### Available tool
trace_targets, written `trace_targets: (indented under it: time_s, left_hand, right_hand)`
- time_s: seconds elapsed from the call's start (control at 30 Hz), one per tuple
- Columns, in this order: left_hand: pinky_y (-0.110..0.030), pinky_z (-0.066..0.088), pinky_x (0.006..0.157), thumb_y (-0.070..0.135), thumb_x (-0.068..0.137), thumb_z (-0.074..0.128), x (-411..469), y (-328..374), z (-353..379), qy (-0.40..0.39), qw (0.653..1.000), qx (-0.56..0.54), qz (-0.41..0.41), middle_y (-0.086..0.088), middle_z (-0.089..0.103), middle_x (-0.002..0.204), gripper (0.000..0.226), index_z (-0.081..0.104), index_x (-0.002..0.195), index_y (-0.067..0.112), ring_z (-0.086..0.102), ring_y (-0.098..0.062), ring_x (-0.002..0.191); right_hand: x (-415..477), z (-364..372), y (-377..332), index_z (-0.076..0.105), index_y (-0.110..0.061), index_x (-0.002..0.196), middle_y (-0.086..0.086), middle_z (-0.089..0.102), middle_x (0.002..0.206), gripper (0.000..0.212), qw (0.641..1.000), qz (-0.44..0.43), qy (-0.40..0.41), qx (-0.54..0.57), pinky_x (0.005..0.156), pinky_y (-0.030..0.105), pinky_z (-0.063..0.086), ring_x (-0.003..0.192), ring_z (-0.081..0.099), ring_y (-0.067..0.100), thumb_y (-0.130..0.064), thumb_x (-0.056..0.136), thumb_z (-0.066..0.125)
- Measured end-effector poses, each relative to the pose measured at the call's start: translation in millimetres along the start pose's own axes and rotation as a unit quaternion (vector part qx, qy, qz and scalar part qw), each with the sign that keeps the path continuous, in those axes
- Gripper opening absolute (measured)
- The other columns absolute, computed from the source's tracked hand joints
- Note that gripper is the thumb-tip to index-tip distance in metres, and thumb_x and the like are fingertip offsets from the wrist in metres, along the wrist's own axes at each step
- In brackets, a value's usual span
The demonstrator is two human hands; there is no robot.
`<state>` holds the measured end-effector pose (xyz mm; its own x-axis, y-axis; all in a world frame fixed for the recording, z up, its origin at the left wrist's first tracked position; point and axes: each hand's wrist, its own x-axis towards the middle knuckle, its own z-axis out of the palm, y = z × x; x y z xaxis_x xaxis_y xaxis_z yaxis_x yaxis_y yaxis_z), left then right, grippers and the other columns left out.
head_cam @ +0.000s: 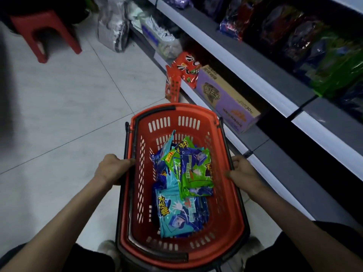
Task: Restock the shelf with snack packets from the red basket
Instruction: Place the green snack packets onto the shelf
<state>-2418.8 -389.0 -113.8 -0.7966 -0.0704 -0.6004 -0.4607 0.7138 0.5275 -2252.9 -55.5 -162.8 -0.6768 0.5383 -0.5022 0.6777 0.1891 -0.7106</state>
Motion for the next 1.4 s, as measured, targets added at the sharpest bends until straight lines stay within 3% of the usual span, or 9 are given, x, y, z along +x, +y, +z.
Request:
trace_targets:
  time_s: [0.17,0.3,0.4,0.47,0.57,0.73,1.03,1.23,1.4]
  left_hand:
    - [-0.033,0.057,0.058,0.023,0.094,0.072,-6.2,11.9,-9.1,-0.029,0.999,0.024,-0.020,-0.017,0.068,0.076,0.030,0.065,0.091,-0.007,0.065,-0.028,0.064]
    - [-0.037,0.055,0.071,0.026,0.094,0.069,-13.9,19.4,-8.8,-0.030,0.998,0.061,-0.002,-0.018,0.068,0.085,0.030,0.064,0.090,-0.003,0.065,-0.032,0.075]
    - [-0.044,0.052,0.084,0.040,0.090,0.068,-27.8,30.9,2.5,0.124,0.962,0.224,0.094,-0.018,0.067,0.101,0.034,0.060,0.091,0.007,0.064,-0.039,0.096]
    - [-0.048,0.055,0.088,0.040,0.089,0.069,-40.6,42.2,18.0,0.200,0.923,0.257,0.202,-0.020,0.067,0.114,0.042,0.064,0.115,0.007,0.063,-0.042,0.107]
    - [-0.049,0.056,0.098,0.037,0.092,0.069,-56.8,64.8,45.7,0.140,0.915,0.207,0.318,-0.015,0.067,0.134,0.055,0.060,0.140,0.011,0.065,-0.035,0.119]
    - [-0.046,0.052,0.107,0.043,0.092,0.075,-79.6,94.5,88.3,0.046,0.930,0.165,0.326,-0.010,0.058,0.149,0.075,0.045,0.153,0.012,0.062,-0.030,0.128]
    - [-0.046,0.063,0.082,0.045,0.083,0.082,-50.8,79.1,124.7,-0.012,0.954,0.171,0.246,-0.003,0.071,0.100,0.045,0.059,0.110,0.017,0.071,-0.026,0.088]
    - [-0.048,0.062,0.084,0.024,0.090,0.078,-48.5,69.1,134.7,0.040,0.957,0.145,0.249,-0.005,0.074,0.116,0.050,0.058,0.135,0.020,0.073,-0.028,0.097]
    - [-0.048,0.063,0.071,0.017,0.083,0.081,-32.7,66.6,134.9,0.020,0.974,0.096,0.205,-0.001,0.076,0.091,0.046,0.061,0.124,0.022,0.074,-0.024,0.076]
  right_hand:
    - [1.1,0.9,-4.3,0.052,-0.017,0.095,0.017,0.068,0.100,0.031,1.000,-0.010,0.005,0.009,0.076,0.047,0.059,0.089,0.069,0.035,0.010,0.083,0.062]
    - [-3.1,-1.3,-1.0,0.057,-0.007,0.120,0.019,0.068,0.116,0.043,0.999,-0.013,-0.008,0.032,0.089,0.046,0.059,0.101,0.069,0.033,0.001,0.083,0.078]
    - [-14.6,-9.3,-0.7,0.054,-0.005,0.132,0.015,0.062,0.119,0.057,0.997,-0.020,0.001,0.073,0.083,0.033,0.054,0.108,0.064,0.028,-0.015,0.085,0.085]
    - [-20.7,-17.9,0.0,0.053,-0.008,0.134,0.009,0.058,0.113,0.060,0.996,-0.040,0.027,0.071,0.082,0.027,0.043,0.103,0.060,0.022,-0.025,0.086,0.084]
    - [-27.7,-29.5,-3.8,0.055,-0.011,0.136,0.005,0.057,0.112,0.060,0.994,-0.061,0.056,0.069,0.087,0.027,0.041,0.104,0.059,0.021,-0.035,0.088,0.082]
    - [-50.4,-39.8,-9.6,0.058,-0.017,0.135,0.005,0.058,0.123,0.057,0.990,-0.095,0.079,0.061,0.098,0.036,0.049,0.116,0.063,0.024,-0.042,0.089,0.079]
    - [-88.0,-56.1,4.9,0.063,-0.019,0.127,0.002,0.060,0.115,0.042,0.987,-0.102,0.113,0.055,0.083,0.026,0.043,0.107,0.063,0.020,-0.028,0.089,0.079]
    - [-74.1,-44.4,-9.0,0.064,-0.022,0.124,-0.003,0.062,0.113,0.038,0.988,-0.125,0.081,0.046,0.085,0.028,0.048,0.104,0.064,0.016,-0.023,0.089,0.079]
    - [-51.9,-31.0,-16.7,0.061,-0.028,0.115,-0.003,0.064,0.105,0.032,0.991,-0.118,0.039,0.055,0.077,0.024,0.048,0.099,0.066,0.014,-0.020,0.089,0.078]
